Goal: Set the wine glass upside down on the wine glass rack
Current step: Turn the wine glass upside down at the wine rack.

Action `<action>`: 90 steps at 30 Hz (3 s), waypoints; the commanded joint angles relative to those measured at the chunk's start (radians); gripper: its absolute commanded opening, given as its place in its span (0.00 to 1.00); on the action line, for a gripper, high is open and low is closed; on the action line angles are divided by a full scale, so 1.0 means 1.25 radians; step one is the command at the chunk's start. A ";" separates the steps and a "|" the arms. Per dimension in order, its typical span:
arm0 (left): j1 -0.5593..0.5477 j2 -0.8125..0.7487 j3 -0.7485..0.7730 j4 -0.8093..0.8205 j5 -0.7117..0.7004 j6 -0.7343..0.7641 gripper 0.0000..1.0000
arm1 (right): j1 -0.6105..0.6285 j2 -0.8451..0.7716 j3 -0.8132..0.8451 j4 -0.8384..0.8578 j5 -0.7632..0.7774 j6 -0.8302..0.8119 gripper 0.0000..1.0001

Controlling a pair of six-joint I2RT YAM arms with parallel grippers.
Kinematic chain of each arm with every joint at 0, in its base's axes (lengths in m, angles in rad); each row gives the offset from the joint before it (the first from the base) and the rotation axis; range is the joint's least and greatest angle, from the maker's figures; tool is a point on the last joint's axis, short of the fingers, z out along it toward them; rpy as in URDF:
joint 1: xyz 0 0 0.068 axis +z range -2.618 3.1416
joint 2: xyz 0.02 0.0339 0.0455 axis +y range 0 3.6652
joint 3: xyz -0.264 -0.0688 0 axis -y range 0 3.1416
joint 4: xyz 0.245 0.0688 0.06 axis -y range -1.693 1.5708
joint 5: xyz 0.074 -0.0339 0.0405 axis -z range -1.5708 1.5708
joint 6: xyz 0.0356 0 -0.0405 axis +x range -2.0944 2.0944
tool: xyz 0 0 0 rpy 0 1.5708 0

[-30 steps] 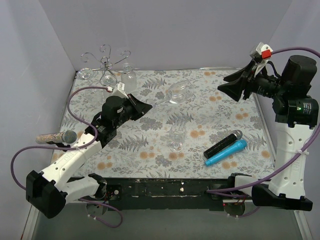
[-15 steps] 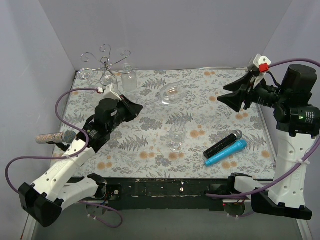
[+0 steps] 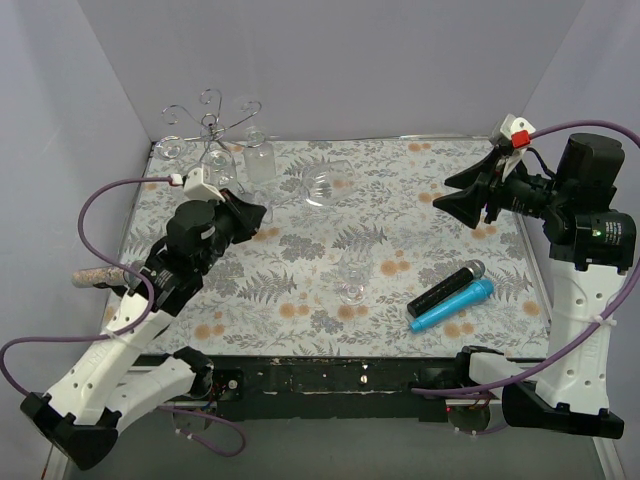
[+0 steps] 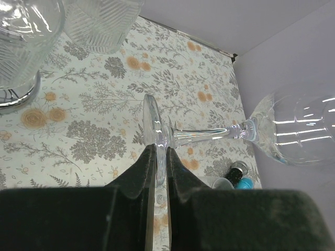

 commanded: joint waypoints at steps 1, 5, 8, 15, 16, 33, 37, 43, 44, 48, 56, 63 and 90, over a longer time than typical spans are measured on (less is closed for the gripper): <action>0.000 -0.038 0.062 0.004 -0.041 0.045 0.00 | -0.005 -0.006 0.000 0.007 -0.011 -0.006 0.60; 0.000 -0.055 0.078 -0.012 -0.048 0.091 0.00 | -0.005 -0.005 -0.004 0.012 -0.009 -0.004 0.60; 0.000 -0.067 0.103 -0.026 -0.058 0.131 0.00 | -0.005 -0.002 -0.005 0.016 -0.008 0.000 0.60; 0.000 -0.077 0.148 -0.056 -0.072 0.230 0.00 | -0.005 0.012 -0.003 0.030 -0.001 0.012 0.60; 0.000 -0.080 0.152 -0.060 -0.074 0.244 0.00 | -0.004 0.014 -0.002 0.033 0.002 0.013 0.60; 0.000 -0.109 0.189 -0.083 -0.069 0.527 0.00 | -0.005 0.073 0.009 0.057 -0.027 0.041 0.59; 0.000 -0.112 0.199 -0.076 -0.052 0.584 0.00 | -0.004 0.095 0.014 0.062 -0.041 0.046 0.59; 0.000 -0.119 0.206 -0.058 -0.019 0.659 0.00 | -0.005 0.119 0.009 0.071 -0.046 0.049 0.59; 0.000 -0.120 0.205 -0.055 -0.010 0.670 0.00 | -0.005 0.120 0.007 0.072 -0.049 0.049 0.58; 0.000 -0.127 0.202 -0.050 0.013 0.714 0.00 | -0.004 0.133 0.006 0.078 -0.051 0.050 0.58; 0.000 -0.143 0.194 -0.052 0.044 0.799 0.00 | 0.007 0.156 0.009 0.110 -0.061 0.076 0.58; 0.000 -0.153 0.177 -0.055 0.056 0.853 0.00 | 0.031 0.176 0.014 0.132 -0.057 0.097 0.57; -0.022 -0.147 0.118 -0.079 0.122 0.941 0.00 | 0.128 0.249 0.034 0.206 -0.038 0.160 0.57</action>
